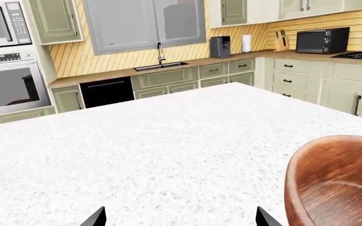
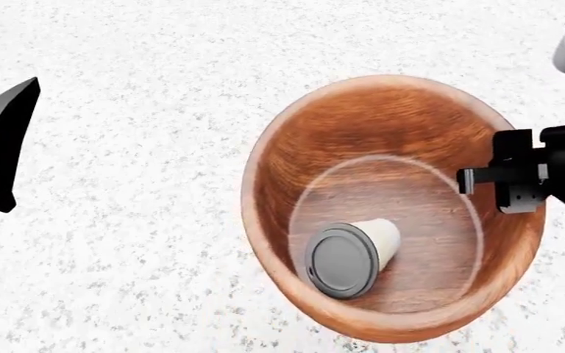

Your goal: Place the cup inside the bowl on the dining table and move the bowl to any counter.

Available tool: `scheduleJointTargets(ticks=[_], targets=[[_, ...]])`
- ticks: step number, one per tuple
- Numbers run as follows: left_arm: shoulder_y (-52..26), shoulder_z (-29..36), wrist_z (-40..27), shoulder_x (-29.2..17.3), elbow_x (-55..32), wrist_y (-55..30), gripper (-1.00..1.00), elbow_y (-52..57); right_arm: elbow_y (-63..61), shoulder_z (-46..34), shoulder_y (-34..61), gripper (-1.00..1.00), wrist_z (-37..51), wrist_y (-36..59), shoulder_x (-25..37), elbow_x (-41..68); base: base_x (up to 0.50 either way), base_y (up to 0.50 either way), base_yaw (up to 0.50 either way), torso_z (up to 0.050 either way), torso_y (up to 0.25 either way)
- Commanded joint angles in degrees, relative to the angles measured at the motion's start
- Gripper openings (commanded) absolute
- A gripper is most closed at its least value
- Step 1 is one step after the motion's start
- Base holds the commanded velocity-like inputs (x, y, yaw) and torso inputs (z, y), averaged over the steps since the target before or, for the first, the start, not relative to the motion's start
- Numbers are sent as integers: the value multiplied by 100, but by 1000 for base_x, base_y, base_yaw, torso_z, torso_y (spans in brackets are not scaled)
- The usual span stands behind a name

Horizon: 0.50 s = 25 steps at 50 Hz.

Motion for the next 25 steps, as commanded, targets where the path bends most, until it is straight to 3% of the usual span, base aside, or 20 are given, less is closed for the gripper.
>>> scheduleJointTargets(ticks=[1, 11, 25], targets=[[43, 8, 29, -7, 116, 121, 100, -11, 89, 88, 126, -100, -151, 8, 29, 51, 0, 0, 0, 0, 0], [-73, -8, -47, -65, 14, 116, 100, 8, 153, 132, 356, -100, -68, 34, 104, 15, -48, -3, 0, 0, 1], [-200, 32, -73, -93, -36, 105, 100, -25, 66, 64, 308, -100, -144, 51, 133, 18, -454, -20, 0, 0, 0]])
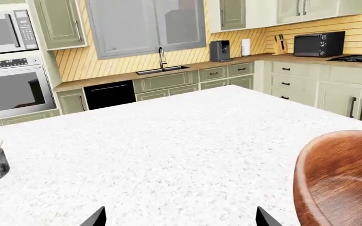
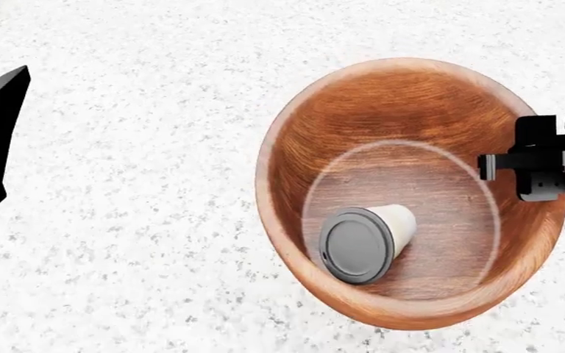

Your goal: Place the cup inside the bowl on the dining table and move the bowl to any counter.

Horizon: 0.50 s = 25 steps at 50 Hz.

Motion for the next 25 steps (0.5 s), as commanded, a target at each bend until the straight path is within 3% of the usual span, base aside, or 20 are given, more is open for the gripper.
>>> scheduleJointTargets(ticks=[1, 4, 20, 25], targets=[[-34, 33, 6, 1, 104, 102, 100, -24, 20, 61, 79, -100, -102, -27, -11, 39, -477, -1, 0, 0, 0], [-54, 24, -6, -35, 38, 96, 100, -13, 48, 81, 63, -100, -93, -58, -16, 56, -418, -1, 0, 0, 0], [-23, 36, 8, -25, 94, 163, 100, -1, 140, 99, 73, -100, 16, -137, -34, 33, 0, 0, 0, 1, 0], [-108, 79, 14, -12, 99, 138, 100, -46, 163, 54, 135, -100, -63, -118, -22, -17, 1, -253, 0, 0, 0]])
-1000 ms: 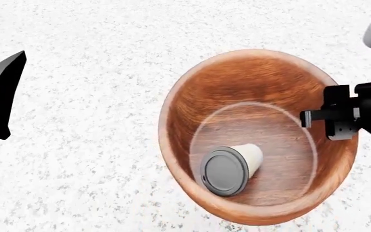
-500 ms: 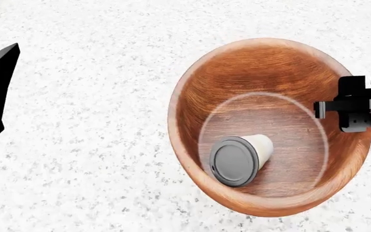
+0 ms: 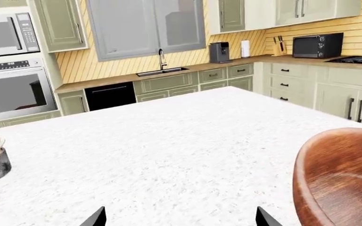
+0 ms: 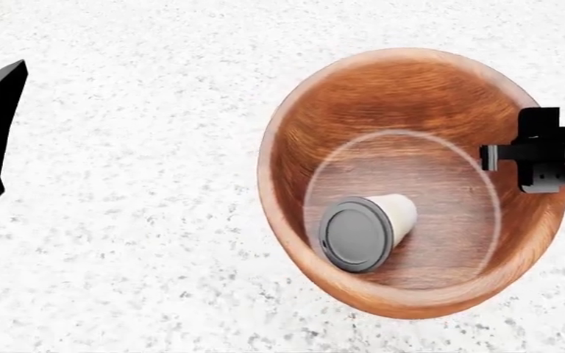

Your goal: Place the cup inside the bowl on the dining table and move the bowl to any counter.

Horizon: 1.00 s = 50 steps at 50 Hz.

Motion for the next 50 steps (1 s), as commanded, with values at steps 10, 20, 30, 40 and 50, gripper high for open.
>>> scheduleJointTargets(ticks=[10, 20, 30, 40, 50], targets=[[-271, 106, -109, 32, -50, 45, 100, -47, -8, 87, 30, -100, -77, -70, 126, 3, 1, -350, 0, 0, 0], [-306, 131, -143, 3, -102, 47, 100, -37, 32, 49, -3, -100, -138, -128, 112, -34, 1, -349, 0, 0, 0], [-406, 227, -174, 80, -88, 34, 100, -87, 95, 43, -5, -100, -166, -174, 84, -40, 1, -350, 0, 0, 0], [-401, 213, -153, 31, -107, 64, 100, -87, 128, 3, -21, -100, -253, -220, 74, -79, 1, -350, 0, 0, 0], [-410, 242, -103, 42, -60, 80, 100, -110, 106, 6, -90, -100, -282, -276, 129, -70, 1, -350, 0, 0, 1]])
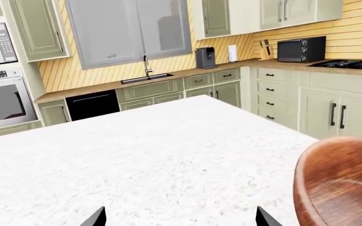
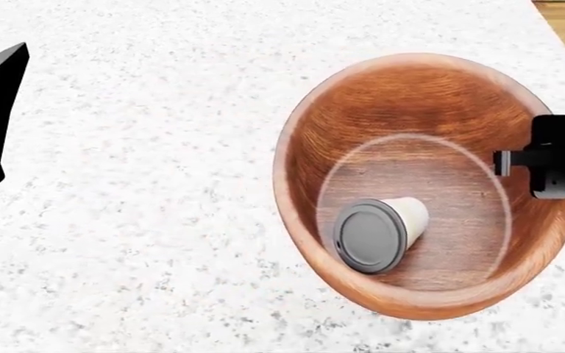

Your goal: Place the cup inside the bowl on the dining table and move the bowl to any counter.

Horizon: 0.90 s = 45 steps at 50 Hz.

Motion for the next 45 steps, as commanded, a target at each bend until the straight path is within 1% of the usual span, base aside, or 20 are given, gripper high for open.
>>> scheduleJointTargets(ticks=[1, 9, 38, 45], targets=[[37, 15, 59, -1, 124, 124, 100, -11, -20, 106, 9, -100, -78, -61, 35, 55, 1, -352, 0, 0, 0], [51, 35, 71, 3, 150, 147, 100, -12, -35, 128, 30, -100, -44, -62, 64, 77, 1, -383, 0, 1, 0], [22, 145, 92, 53, 224, 195, 100, -34, -59, 75, -55, -100, -151, -154, 111, 49, 1, -500, 0, 0, 1], [38, 113, 81, -12, 156, 216, 100, 13, -69, 80, -26, -100, -166, -153, 120, 56, 1, -500, 0, 0, 0]])
